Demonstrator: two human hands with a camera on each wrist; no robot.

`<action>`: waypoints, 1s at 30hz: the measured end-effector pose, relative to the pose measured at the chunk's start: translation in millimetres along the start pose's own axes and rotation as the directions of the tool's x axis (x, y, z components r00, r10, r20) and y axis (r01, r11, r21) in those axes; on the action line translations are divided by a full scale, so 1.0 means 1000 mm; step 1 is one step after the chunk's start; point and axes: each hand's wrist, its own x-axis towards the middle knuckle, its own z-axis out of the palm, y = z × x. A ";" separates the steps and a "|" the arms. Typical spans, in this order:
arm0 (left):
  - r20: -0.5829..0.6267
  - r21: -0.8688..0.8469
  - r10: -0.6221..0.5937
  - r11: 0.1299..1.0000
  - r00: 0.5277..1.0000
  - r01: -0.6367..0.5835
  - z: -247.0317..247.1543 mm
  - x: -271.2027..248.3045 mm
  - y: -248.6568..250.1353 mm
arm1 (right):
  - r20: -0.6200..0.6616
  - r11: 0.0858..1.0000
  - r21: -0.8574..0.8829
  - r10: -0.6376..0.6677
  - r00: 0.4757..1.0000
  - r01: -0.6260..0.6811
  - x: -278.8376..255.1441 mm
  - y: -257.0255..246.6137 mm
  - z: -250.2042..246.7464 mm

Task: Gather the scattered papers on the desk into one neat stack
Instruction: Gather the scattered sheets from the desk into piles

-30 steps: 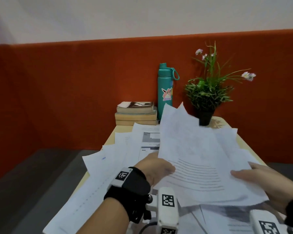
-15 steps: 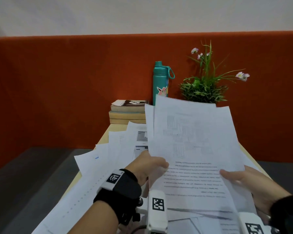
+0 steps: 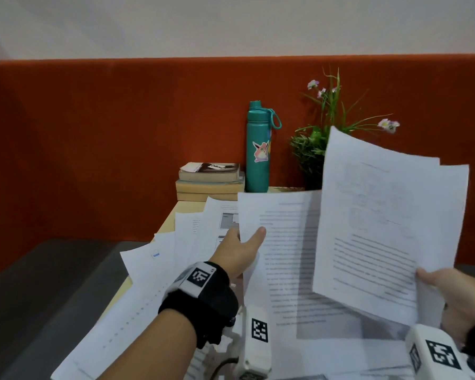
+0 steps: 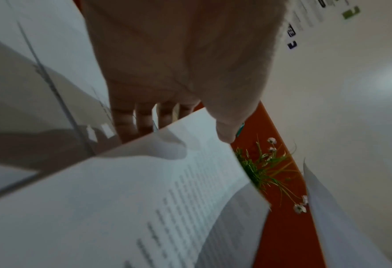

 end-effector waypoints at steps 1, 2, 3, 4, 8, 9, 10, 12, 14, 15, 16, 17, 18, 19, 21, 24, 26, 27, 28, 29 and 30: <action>-0.010 0.028 -0.027 0.999 1.000 0.027 0.003 0.000 0.001 | -0.033 0.999 0.004 0.034 0.999 -0.034 0.005 0.003 -0.003; -0.014 0.038 -0.039 0.998 0.999 0.040 0.006 0.000 0.003 | -0.033 0.998 0.005 0.066 0.997 -0.066 0.006 0.004 -0.005; 0.000 0.032 -0.052 0.998 0.999 0.051 0.008 0.000 0.003 | -0.038 0.995 -0.010 0.095 0.995 -0.096 0.007 0.005 -0.006; 0.005 0.031 -0.058 0.998 0.998 0.058 0.009 0.002 0.004 | -0.036 0.993 -0.030 0.109 0.993 -0.111 0.003 0.004 -0.005; -0.161 0.201 -0.022 0.978 0.987 0.055 -0.009 0.016 0.009 | 0.002 0.993 -0.085 0.088 0.996 -0.087 -0.003 0.002 -0.011; -0.202 0.288 -0.035 0.953 0.979 0.094 -0.017 0.018 0.010 | 0.006 0.992 -0.095 0.083 0.997 -0.082 -0.003 0.002 -0.012; -0.222 0.362 -0.064 0.921 0.973 0.143 -0.025 0.019 0.010 | 0.007 0.993 -0.098 0.069 0.998 -0.068 -0.005 0.003 -0.011; -0.225 0.460 -0.115 0.863 0.968 0.210 -0.038 0.022 0.005 | -0.016 0.989 -0.130 0.071 0.997 -0.073 0.002 0.006 -0.011; -0.216 0.546 -0.130 0.806 0.968 0.230 -0.045 0.026 -0.001 | -0.042 0.969 -0.239 0.053 0.998 -0.062 0.013 0.010 -0.011; -0.209 0.591 -0.132 0.772 0.969 0.233 -0.046 0.027 -0.003 | -0.038 0.956 -0.289 0.045 0.998 -0.054 0.016 0.011 -0.011; -0.203 0.619 -0.141 0.748 0.969 0.239 -0.048 0.030 -0.006 | -0.018 0.942 -0.332 0.045 0.999 -0.048 0.012 0.009 -0.008; -0.193 0.631 -0.148 0.739 0.970 0.238 -0.049 0.034 -0.009 | 0.007 0.926 -0.376 0.039 0.999 -0.034 0.005 0.006 -0.005; -0.177 0.624 -0.150 0.748 0.973 0.229 -0.050 0.036 -0.012 | 0.029 0.909 -0.417 0.032 0.999 -0.017 -0.002 0.002 -0.002; -0.160 0.608 -0.155 0.762 0.975 0.221 -0.051 0.038 -0.013 | 0.041 0.891 -0.454 0.030 0.999 -0.008 -0.005 -0.001 -0.001; -0.142 0.559 -0.155 0.802 0.978 0.208 -0.051 0.040 -0.014 | 0.058 0.863 -0.505 0.019 0.998 0.013 -0.007 -0.006 -0.001; -0.172 0.430 -0.030 0.897 0.985 0.103 -0.058 0.045 -0.006 | 0.025 0.849 -0.528 0.012 1.000 0.003 0.002 -0.010 -0.002; -0.166 0.402 0.022 0.914 0.986 0.047 -0.063 0.043 0.001 | -0.001 0.834 -0.552 -0.003 1.000 0.001 0.008 -0.009 -0.006; -0.136 0.402 0.017 0.915 0.991 0.039 -0.064 0.042 0.003 | -0.020 0.838 -0.545 -0.004 1.000 -0.007 0.010 -0.007 -0.008; -0.100 0.394 0.003 0.918 0.995 0.037 -0.065 0.040 0.005 | -0.032 0.850 -0.527 0.001 0.999 -0.018 0.014 -0.005 -0.009; -0.069 0.373 -0.004 0.927 0.998 0.030 -0.064 0.037 0.009 | -0.050 0.857 -0.514 0.009 0.999 -0.033 0.016 -0.001 -0.011; -0.034 0.348 -0.002 0.938 0.999 0.014 -0.062 0.035 0.012 | -0.069 0.858 -0.512 0.010 0.998 -0.044 0.018 0.003 -0.012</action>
